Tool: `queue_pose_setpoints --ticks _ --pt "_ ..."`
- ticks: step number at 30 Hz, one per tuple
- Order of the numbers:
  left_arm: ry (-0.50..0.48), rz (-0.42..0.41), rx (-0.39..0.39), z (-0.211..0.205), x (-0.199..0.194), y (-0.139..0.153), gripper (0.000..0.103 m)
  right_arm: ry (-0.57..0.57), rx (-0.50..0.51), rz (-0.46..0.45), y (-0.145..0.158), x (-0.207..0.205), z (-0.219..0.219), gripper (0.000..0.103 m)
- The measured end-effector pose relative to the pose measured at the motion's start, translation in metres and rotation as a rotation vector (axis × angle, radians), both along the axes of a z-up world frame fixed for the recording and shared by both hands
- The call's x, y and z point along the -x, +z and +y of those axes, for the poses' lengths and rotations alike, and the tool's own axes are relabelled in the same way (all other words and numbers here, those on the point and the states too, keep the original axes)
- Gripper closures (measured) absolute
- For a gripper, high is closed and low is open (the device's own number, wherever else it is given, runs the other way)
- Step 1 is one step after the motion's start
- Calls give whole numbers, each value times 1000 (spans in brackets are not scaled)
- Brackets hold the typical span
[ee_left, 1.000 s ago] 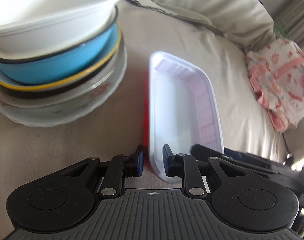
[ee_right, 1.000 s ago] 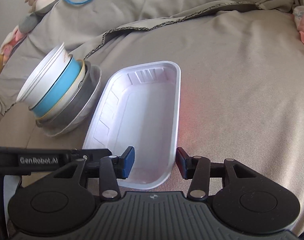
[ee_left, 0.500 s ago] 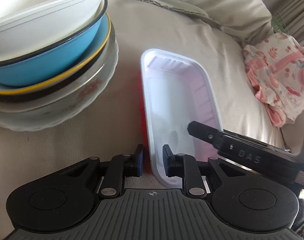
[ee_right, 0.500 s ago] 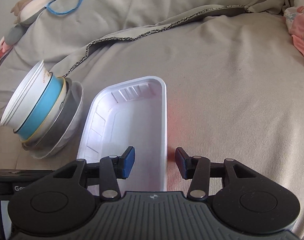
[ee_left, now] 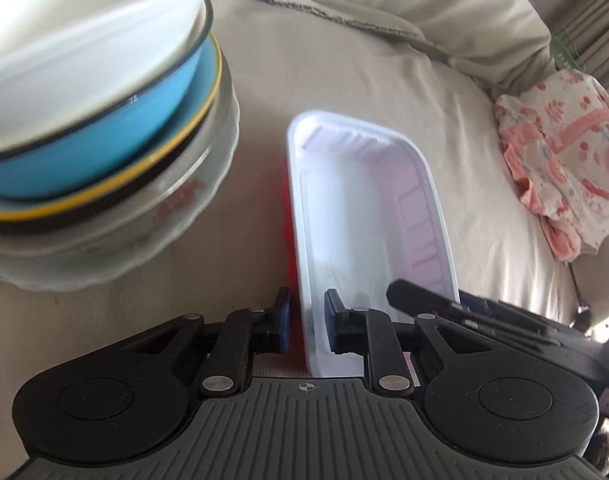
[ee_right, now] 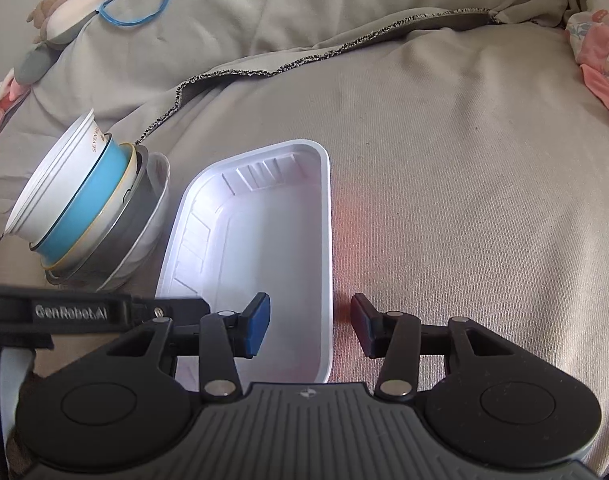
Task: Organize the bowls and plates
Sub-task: 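Grip the white tray's rim with the left tool while the right tool grips its other rim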
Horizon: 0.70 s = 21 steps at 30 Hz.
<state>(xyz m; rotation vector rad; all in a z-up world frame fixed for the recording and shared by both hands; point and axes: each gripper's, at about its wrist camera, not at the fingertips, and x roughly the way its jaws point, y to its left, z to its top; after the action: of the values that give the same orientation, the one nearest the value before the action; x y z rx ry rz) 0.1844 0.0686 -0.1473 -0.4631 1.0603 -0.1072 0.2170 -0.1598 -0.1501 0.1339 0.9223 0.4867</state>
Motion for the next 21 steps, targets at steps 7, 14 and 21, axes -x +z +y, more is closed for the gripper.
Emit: queue_pose_setpoints --ticks 7,14,21 --pt "-42 -5 -5 -5 13 7 84 23 14 1 0 7 2 57" --pt "60 -28 -27 9 -6 9 84 18 23 -2 -1 9 6 57" --pt "49 -7 -26 7 -8 0 84 17 23 -5 -1 10 6 57"
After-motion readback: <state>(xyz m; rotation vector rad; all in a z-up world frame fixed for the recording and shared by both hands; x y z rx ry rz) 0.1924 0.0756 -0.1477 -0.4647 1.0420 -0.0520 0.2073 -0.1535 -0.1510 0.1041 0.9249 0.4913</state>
